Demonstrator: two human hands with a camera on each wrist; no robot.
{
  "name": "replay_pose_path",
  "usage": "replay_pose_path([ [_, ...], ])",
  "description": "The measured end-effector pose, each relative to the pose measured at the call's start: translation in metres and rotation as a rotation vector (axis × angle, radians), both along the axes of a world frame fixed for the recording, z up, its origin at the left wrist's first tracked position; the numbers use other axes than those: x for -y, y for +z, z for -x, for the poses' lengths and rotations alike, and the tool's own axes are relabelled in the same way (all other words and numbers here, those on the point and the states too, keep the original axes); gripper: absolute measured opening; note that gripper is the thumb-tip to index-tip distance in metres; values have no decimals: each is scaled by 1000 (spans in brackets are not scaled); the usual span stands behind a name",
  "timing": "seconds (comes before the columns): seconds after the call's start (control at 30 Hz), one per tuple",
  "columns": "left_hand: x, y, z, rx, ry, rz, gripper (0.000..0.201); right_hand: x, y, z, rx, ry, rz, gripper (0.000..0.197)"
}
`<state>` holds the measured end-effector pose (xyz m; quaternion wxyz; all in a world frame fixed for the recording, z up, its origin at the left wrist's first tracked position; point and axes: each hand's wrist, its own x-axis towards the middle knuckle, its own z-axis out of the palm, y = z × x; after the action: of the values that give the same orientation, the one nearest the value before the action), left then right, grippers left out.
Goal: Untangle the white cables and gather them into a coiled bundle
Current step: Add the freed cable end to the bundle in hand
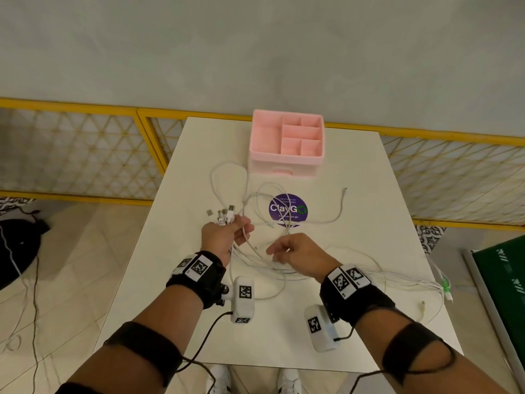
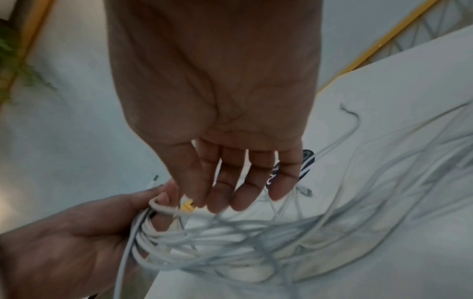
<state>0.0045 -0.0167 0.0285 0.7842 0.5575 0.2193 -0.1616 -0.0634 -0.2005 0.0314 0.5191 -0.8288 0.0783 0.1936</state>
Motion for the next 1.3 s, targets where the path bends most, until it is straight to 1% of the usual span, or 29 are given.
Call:
replay_pose_path([
  [0.13, 8, 19, 6, 114, -127, -5, 13, -5, 20, -33, 20, -225, -39, 23],
  [0.2, 12, 24, 11, 158, -212, -21, 14, -11, 33, -47, -9, -288, -155, 28],
  [0.27, 14, 28, 14, 179, -253, -35, 16, -16, 41, -57, -16, -314, -242, 27],
  [0.43, 14, 28, 12, 199, -160, -66, 6, -24, 41, -63, 48, -291, -269, 15],
  [0.53, 14, 26, 12, 210, -148, -75, 7, -26, 42, -62, 52, -259, -260, 7],
  [0.7, 16, 15, 9, 195, -94, -133, 25, -25, 49, -60, 7, -145, -48, 19],
  [0.77, 17, 12, 6, 205, -70, -171, 25, -22, 48, -56, -8, -94, -30, 20],
  [0.87, 16, 11, 3, 218, -32, -204, 32, -17, 47, -50, -10, -50, -20, 19],
  [0.97, 17, 10, 3, 261, -22, -236, 31, -12, 43, -44, -8, -48, -18, 22],
  [1.13, 19, 13, 7, 353, -55, -256, 27, -5, 38, -42, 51, -108, -5, 29],
  [1.2, 21, 15, 10, 386, -62, -251, 25, -4, 37, -45, 63, -119, 30, 29],
  [1.3, 24, 16, 10, 422, -80, -266, 21, -4, 38, -46, 102, -84, 110, 27],
])
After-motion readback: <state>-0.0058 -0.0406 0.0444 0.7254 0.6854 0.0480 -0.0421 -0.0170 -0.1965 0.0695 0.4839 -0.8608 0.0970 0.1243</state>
